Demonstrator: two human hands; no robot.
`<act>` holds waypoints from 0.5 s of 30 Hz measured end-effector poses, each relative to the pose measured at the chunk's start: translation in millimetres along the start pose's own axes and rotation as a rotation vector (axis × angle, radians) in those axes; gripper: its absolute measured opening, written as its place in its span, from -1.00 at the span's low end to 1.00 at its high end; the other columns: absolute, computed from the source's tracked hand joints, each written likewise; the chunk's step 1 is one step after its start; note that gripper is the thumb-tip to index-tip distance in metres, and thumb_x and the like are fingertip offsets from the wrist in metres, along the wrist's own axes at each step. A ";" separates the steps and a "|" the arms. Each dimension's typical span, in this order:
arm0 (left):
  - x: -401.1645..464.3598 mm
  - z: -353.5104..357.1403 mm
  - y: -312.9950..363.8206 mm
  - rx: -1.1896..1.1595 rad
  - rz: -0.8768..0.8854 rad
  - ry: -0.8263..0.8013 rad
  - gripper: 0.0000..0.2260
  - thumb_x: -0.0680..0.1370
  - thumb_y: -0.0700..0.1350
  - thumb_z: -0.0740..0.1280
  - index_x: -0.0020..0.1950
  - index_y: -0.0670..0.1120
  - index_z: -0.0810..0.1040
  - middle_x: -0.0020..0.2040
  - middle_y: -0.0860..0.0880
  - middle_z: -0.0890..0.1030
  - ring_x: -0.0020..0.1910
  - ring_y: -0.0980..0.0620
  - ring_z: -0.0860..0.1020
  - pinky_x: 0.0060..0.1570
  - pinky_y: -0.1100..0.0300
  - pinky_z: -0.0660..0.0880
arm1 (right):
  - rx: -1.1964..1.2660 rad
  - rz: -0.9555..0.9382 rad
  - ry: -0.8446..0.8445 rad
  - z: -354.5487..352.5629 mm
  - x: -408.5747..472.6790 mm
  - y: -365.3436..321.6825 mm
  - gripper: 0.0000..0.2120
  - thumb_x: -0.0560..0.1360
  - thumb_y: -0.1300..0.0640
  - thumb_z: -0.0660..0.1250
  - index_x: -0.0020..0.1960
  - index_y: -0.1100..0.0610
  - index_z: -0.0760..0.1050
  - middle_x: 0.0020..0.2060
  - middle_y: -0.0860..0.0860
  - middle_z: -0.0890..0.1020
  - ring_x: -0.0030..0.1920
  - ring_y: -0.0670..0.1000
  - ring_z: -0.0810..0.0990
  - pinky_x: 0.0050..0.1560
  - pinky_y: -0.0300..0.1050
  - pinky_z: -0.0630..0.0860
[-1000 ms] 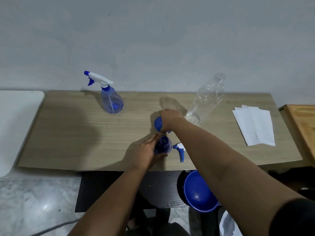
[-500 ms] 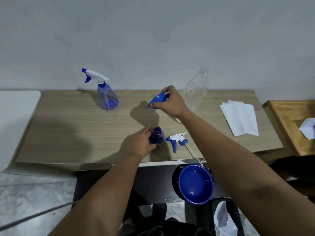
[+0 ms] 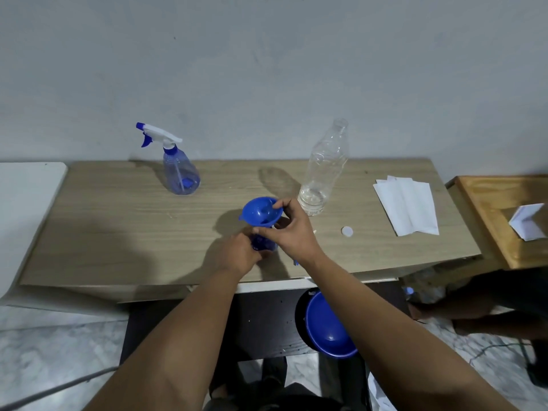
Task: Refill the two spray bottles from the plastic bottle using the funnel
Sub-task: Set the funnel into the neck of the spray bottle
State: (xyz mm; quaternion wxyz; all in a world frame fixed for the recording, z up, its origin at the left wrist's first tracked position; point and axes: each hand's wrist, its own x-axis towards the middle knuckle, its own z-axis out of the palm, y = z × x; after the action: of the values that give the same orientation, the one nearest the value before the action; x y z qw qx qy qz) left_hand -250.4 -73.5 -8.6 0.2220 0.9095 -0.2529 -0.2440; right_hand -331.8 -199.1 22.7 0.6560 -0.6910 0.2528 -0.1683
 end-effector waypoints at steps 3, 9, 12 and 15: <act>0.6 1.1 -0.9 -0.005 0.002 0.033 -0.70 0.41 0.16 0.49 0.09 0.14 0.56 -0.35 0.17 0.48 -0.29 0.03 0.54 -0.45 0.32 0.24 | 0.029 -0.009 -0.013 -4.6 -3.3 10.9 -0.36 0.29 0.35 0.69 0.21 0.06 0.44 0.27 0.09 0.60 0.30 0.16 0.62 0.30 0.13 0.60; 2.4 -1.6 -5.6 0.039 0.075 0.044 -0.72 0.44 0.15 0.42 0.10 0.11 0.55 -0.26 0.13 0.54 -0.14 -0.08 0.64 -0.38 0.25 0.31 | -0.139 -0.008 -0.143 -16.0 -2.7 13.4 0.03 0.27 0.18 0.71 0.57 -0.20 0.24 0.32 -0.08 0.58 0.30 -0.08 0.61 0.29 -0.18 0.56; -1.3 -10.0 -2.7 0.044 0.119 0.042 -0.69 0.43 0.13 0.41 0.13 0.10 0.53 -0.15 0.09 0.56 -0.18 -0.02 0.58 -0.35 0.29 0.31 | -0.181 -0.002 -0.186 -23.6 -5.1 11.5 0.11 0.26 0.09 0.73 0.60 -0.28 0.17 0.39 -0.21 0.51 0.32 -0.30 0.53 0.16 -0.46 0.48; -7.4 -18.7 -0.1 0.014 0.110 0.042 -0.60 0.37 0.17 0.46 0.16 0.14 0.50 -0.10 0.12 0.55 -0.16 -0.03 0.59 -0.38 0.26 0.24 | -0.176 -0.001 -0.126 -33.3 -7.9 5.2 -0.04 0.32 0.01 0.69 0.55 -0.30 0.24 0.37 -0.21 0.53 0.32 -0.23 0.56 0.23 -0.27 0.54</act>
State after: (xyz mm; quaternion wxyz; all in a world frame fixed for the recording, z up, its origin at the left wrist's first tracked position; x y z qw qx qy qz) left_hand -245.5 -63.9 8.4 0.2337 0.9008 -0.2995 -0.2105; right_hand -357.7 -222.0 21.1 0.6071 -0.7554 0.2245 -0.1021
